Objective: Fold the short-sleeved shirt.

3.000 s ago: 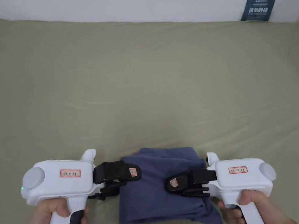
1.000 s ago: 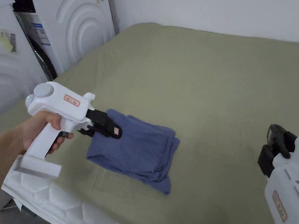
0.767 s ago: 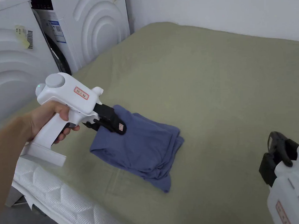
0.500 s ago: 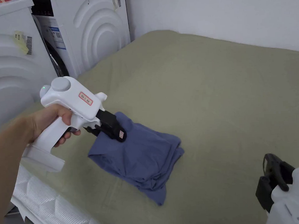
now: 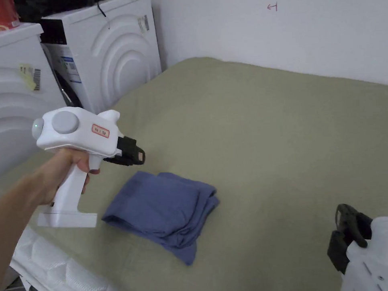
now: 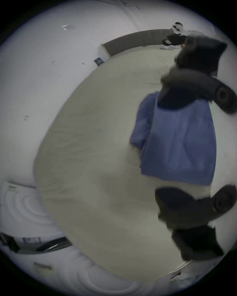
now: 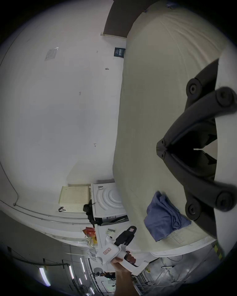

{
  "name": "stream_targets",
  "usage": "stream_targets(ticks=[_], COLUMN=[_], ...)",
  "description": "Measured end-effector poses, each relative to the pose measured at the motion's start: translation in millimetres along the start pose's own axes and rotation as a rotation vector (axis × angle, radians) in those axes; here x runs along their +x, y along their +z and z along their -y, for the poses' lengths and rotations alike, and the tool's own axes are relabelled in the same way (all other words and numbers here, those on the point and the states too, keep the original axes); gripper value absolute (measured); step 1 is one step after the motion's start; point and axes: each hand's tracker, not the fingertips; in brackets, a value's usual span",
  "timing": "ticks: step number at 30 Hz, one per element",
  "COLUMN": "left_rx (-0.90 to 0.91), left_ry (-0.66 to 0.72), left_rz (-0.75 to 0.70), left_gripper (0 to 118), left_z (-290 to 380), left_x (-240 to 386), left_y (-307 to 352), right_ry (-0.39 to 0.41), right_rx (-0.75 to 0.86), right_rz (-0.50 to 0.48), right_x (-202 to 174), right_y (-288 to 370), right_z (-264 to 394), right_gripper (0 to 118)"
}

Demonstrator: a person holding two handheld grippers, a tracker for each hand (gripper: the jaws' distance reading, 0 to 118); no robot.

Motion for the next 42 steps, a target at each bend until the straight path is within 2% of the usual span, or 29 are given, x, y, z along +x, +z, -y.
stream_targets(ticks=[3,5,8,9,11,15,17,20,21,24,26,30,35,40,41,42], left_rx=[0.014,0.081,0.169,0.190,0.295,0.458,0.542,0.639,0.661,0.691,0.712,0.707,0.686,0.663,0.658,0.651], left_ry=[0.011,-0.086,-0.147,-0.151,-0.190,-0.291,-0.321,-0.395,-0.394,-0.383,-0.440,-0.413,-0.400,-0.386,-0.385,-0.379], left_rz=[0.200,0.184,0.209,0.214,0.176,0.088,0.057,-0.072,-0.059,-0.095,-0.118,-0.085,-0.073,-0.053,-0.049,-0.051], left_gripper=[0,0,0,0,0,0,0,0,0,0,0,0,0,0,0,7], left_z=[25,41,63,88,110,143,153,164,170,171,175,176,176,173,171,171], left_x=[69,136,198,259,309,408,449,485,502,509,517,513,510,505,503,501], left_y=[10,24,34,33,41,47,47,53,59,63,69,80,81,87,87,87], right_ry=[-0.026,-0.026,-0.032,-0.042,-0.044,0.027,0.022,0.022,0.025,0.008,0.010,-0.004,-0.016,0.021,0.024,0.027], right_rx=[0.040,0.059,0.083,0.085,0.082,0.064,0.074,0.100,0.105,0.126,0.134,0.146,0.150,0.160,0.165,0.168], right_rz=[0.022,0.045,0.092,0.111,0.139,0.234,0.264,0.330,0.345,0.380,0.397,0.411,0.407,0.421,0.426,0.434], right_x=[23,44,80,94,121,170,192,221,228,246,252,258,254,243,240,238], right_y=[21,39,68,79,97,132,147,165,170,183,187,191,191,188,187,186], right_z=[-19,-34,-51,-57,-65,-75,-79,-85,-86,-91,-91,-93,-94,-94,-94,-95], right_gripper=[0,0,0,0,0,0,0,0,0,0,0,0,0,0,1,9])
